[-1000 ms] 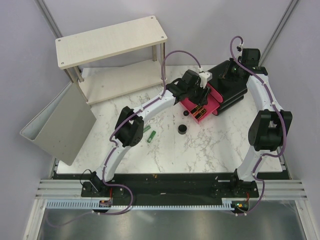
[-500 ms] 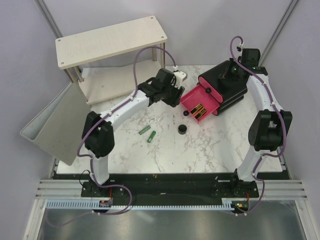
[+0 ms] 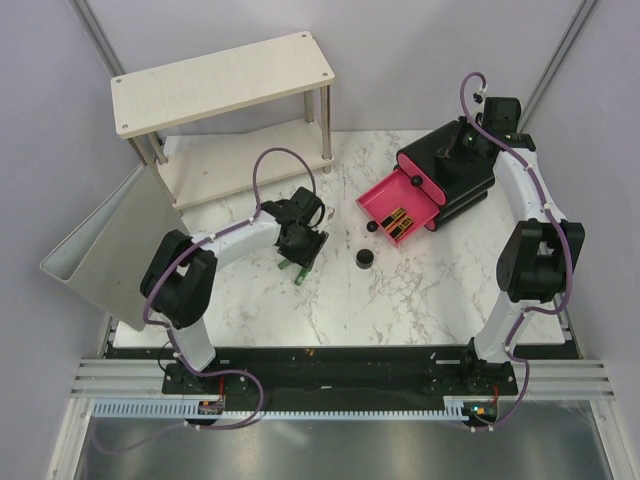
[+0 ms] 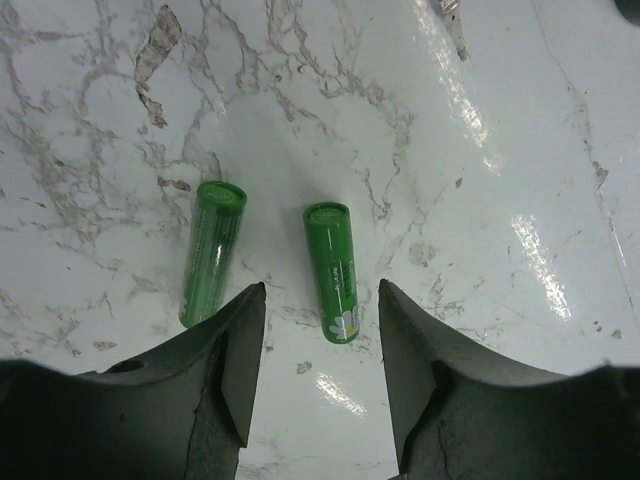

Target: Organize the makeup

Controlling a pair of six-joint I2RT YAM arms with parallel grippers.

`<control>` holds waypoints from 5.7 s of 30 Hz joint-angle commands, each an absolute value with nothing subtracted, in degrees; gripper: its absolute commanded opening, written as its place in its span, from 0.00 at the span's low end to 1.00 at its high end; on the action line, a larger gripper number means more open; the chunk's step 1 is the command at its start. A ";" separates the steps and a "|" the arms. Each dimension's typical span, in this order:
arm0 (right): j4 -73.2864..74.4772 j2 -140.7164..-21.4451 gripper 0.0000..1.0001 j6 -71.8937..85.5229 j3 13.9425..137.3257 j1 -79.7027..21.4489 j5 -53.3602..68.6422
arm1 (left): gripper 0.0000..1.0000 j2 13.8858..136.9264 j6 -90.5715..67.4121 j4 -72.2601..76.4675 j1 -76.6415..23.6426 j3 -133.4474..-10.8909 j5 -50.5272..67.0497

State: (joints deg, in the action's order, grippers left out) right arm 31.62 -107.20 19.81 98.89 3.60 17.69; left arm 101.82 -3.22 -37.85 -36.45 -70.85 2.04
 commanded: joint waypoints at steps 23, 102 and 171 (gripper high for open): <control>35.33 -108.37 0.00 19.78 96.77 3.78 18.02 | 0.02 104.33 -9.93 -34.45 -38.76 -68.55 -1.23; 33.84 -108.98 0.00 20.57 94.40 3.78 19.69 | 0.56 94.30 -4.65 -37.62 -30.06 -66.01 -3.35; 33.66 -109.16 0.00 20.65 94.22 3.78 19.95 | 0.44 135.97 -11.87 -22.50 -41.48 -127.79 17.05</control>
